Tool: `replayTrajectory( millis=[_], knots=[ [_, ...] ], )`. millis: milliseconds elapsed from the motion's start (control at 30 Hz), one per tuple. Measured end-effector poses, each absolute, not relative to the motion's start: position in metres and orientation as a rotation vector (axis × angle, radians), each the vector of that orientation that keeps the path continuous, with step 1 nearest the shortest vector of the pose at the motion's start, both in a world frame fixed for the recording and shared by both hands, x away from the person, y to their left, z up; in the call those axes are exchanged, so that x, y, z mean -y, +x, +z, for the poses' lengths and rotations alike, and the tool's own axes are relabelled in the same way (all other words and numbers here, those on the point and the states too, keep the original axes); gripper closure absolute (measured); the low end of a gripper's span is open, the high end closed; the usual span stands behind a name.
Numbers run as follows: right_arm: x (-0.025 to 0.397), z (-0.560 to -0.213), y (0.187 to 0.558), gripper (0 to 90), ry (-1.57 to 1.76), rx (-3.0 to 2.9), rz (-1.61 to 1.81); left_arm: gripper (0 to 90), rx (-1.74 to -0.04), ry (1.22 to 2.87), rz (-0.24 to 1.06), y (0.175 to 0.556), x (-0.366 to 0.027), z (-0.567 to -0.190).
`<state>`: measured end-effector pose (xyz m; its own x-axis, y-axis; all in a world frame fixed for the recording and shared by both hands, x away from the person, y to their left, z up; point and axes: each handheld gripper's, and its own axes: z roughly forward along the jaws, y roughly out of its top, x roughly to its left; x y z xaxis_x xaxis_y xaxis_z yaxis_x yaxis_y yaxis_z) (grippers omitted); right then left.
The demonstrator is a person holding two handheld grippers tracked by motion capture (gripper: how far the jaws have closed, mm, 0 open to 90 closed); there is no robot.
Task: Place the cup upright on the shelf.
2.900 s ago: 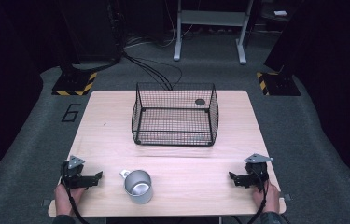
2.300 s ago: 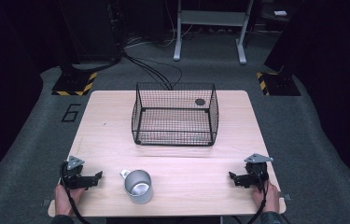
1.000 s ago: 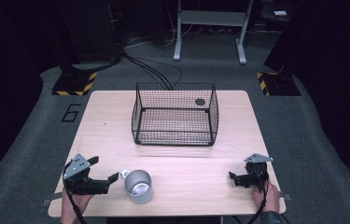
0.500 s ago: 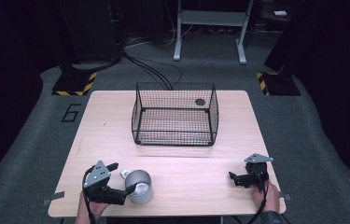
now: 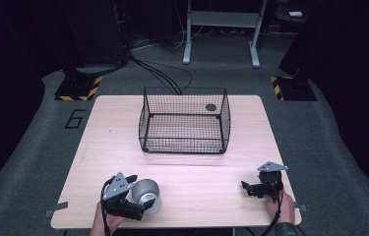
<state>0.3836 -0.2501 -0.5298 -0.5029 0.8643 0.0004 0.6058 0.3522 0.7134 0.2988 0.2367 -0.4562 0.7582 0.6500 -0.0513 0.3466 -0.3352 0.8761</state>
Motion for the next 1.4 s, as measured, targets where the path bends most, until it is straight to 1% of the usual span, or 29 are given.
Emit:
replayTrajectory(
  millis=[200,400,500,533,600,633,1000,1167,1400],
  knots=[
    [0.250,-0.530,0.384,0.0,1.290,-2.243,0.941,0.0,-0.744,1.971,0.362,0.301,-0.232,-0.461],
    [0.250,-0.530,0.384,0.0,1.288,-2.244,0.941,0.2,-0.742,1.981,0.375,0.302,-0.228,-0.466],
    [0.250,-0.530,0.384,0.0,1.288,-2.244,0.941,2.4,-0.749,1.989,0.382,0.303,-0.226,-0.467],
    [0.250,-0.530,0.384,0.0,1.288,-2.244,0.941,4.7,-0.757,1.977,0.396,0.303,-0.225,-0.468],
    [0.250,-0.530,0.384,0.0,1.288,-2.244,0.941,5.1,-0.742,1.989,0.400,0.303,-0.226,-0.468],
    [0.250,-0.530,0.384,0.0,1.288,-2.244,0.941,5.2,-0.748,1.968,0.417,0.303,-0.225,-0.470],
    [0.250,-0.530,0.384,0.0,1.287,-2.245,0.941,6.4,-0.725,1.985,0.419,0.303,-0.226,-0.469],
    [0.250,-0.530,0.384,0.0,1.289,-2.244,0.941,6.5,-0.708,2.005,0.409,0.304,-0.227,-0.466],
    [0.250,-0.530,0.384,0.0,1.289,-2.244,0.942,6.5,-0.696,1.971,0.410,0.308,-0.228,-0.451]
  ],
)
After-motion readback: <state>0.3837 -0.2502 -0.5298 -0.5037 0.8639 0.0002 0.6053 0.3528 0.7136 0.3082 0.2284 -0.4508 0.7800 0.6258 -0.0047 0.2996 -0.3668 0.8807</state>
